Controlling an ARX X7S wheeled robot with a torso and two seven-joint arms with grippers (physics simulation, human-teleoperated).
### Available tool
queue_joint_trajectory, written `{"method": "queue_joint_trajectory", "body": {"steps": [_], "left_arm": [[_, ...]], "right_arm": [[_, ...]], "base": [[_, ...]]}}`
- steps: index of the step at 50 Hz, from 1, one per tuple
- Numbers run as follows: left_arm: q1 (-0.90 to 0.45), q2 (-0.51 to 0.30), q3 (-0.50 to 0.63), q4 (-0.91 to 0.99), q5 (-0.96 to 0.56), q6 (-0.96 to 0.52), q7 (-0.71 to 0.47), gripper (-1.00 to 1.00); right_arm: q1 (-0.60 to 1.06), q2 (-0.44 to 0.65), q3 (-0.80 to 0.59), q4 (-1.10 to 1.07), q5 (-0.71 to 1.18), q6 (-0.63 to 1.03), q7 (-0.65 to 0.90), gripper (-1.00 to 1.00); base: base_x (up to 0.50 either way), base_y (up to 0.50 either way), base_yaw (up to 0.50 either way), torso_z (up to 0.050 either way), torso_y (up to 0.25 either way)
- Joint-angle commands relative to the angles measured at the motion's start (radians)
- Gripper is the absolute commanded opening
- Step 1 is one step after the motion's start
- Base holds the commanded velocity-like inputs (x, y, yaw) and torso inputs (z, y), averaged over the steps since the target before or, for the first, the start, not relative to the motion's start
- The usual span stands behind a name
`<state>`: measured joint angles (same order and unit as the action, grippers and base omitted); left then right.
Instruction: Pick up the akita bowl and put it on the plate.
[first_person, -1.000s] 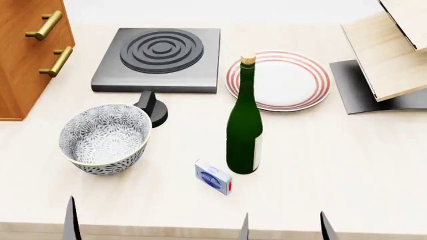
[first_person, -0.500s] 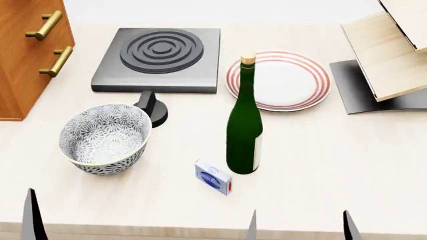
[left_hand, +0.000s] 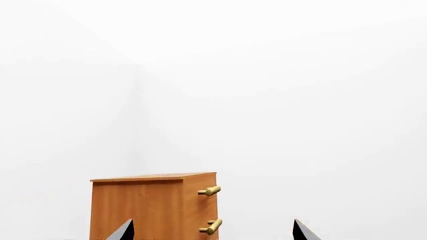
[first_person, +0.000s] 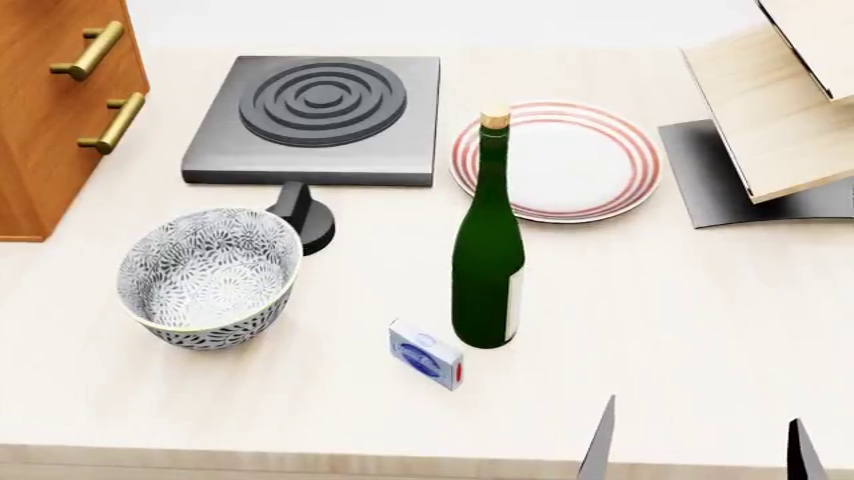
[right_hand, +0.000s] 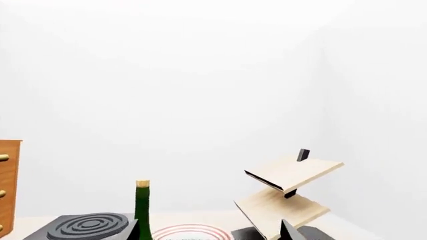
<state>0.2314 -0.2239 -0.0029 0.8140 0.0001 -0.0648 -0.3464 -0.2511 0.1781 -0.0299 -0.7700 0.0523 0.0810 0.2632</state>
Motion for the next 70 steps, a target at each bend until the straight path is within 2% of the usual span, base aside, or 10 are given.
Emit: {"method": "queue_joint_trajectory", "body": {"steps": [1,70], "left_arm": [[0.001,-0.002,-0.023,0.0,-0.016,-0.002,-0.021,1.0],[-0.007,-0.032,0.053,-0.023,-0.004,0.007,-0.047,1.0]], "right_arm": [[0.007,0.006,0.007,0.008,0.022,0.007,0.015,1.0],[0.011,0.051,-0.062,0.023,0.027,0.0,0.051,1.0]], "base": [[0.0,-0.03,0.0,0.0,0.0],[-0.02,-0.2,0.0,0.0,0.0]]}}
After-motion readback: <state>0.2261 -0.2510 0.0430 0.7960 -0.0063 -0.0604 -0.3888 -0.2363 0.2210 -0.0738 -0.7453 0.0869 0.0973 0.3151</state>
